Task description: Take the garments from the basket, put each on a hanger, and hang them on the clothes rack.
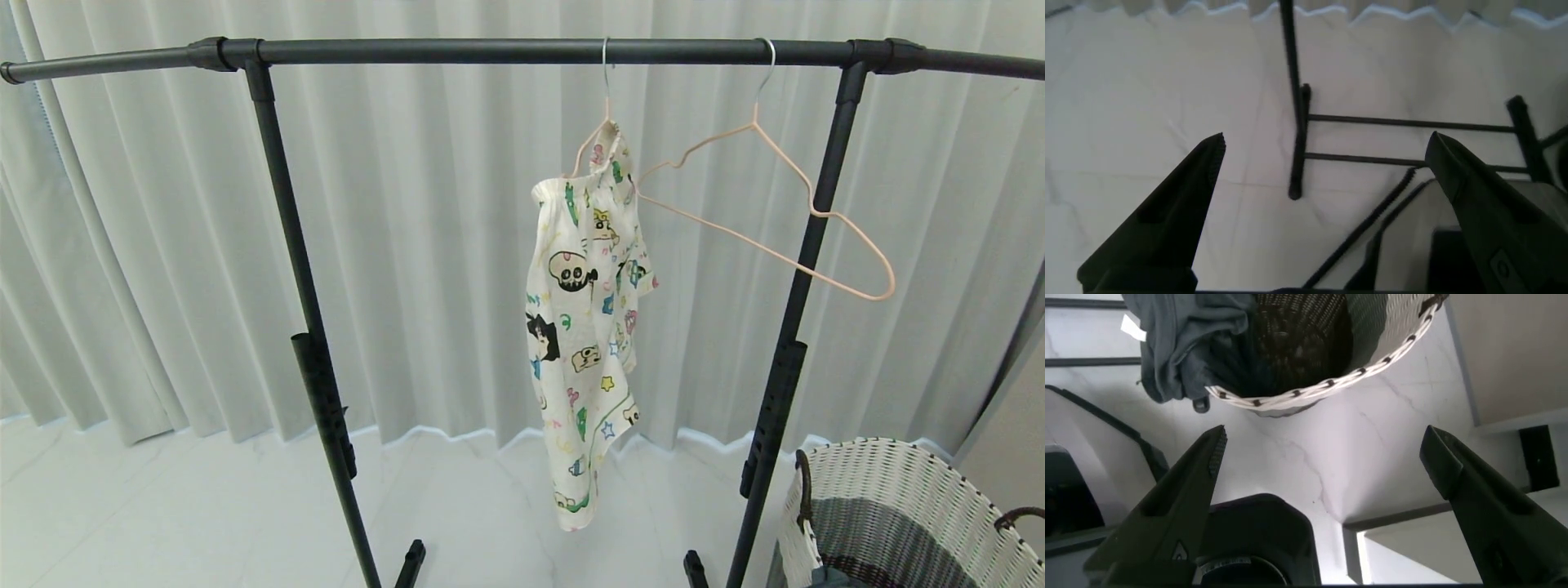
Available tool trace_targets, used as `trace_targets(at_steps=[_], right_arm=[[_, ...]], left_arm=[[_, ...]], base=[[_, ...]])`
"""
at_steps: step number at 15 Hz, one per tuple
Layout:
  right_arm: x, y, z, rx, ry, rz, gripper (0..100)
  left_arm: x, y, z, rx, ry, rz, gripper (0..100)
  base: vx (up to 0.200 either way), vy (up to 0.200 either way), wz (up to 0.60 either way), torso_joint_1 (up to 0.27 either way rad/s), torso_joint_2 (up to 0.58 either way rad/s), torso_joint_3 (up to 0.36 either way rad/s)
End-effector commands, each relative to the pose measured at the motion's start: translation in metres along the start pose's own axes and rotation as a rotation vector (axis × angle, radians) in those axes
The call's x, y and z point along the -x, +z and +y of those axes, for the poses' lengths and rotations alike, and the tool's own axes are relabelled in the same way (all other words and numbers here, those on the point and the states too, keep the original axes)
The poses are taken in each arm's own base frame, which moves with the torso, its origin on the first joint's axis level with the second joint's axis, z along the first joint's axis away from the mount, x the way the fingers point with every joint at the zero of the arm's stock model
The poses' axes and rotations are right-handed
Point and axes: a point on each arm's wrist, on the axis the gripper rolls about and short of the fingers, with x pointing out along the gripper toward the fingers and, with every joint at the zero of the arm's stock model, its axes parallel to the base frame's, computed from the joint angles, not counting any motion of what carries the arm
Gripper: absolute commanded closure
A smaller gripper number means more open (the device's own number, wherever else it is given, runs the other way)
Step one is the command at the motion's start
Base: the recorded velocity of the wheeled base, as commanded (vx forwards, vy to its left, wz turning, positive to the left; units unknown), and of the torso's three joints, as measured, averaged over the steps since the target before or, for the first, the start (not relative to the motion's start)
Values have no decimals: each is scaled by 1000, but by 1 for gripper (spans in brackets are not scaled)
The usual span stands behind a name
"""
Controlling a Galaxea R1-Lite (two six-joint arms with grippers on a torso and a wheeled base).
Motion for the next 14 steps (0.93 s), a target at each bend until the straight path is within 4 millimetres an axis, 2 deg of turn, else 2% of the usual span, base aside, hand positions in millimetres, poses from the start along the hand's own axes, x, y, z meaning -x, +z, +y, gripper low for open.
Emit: trace_targets(at_steps=[1,6,8,10,14], right_arm=[[0,0,0,0,0,0,0],[0,0,2,9,95,-8,0],[-3,10,6,59,179,-38,0],[-22,33,13,108,209,-22,0],[-83,64,44,225,236,80,0]], left_arm=[[2,-1,0,6,-7,-23,0],[3,-1,0,7,-6,-30,0],[2,-1,0,6,-7,-26,0],[2,-1,0,7,-6,-27,0],[2,-1,0,7,-6,-27,0]], base=[[0,0,0,0,0,0],[0,0,0,0,0,0],[0,0,0,0,0,0],[0,0,0,0,0,0],[0,0,0,0,0,0]])
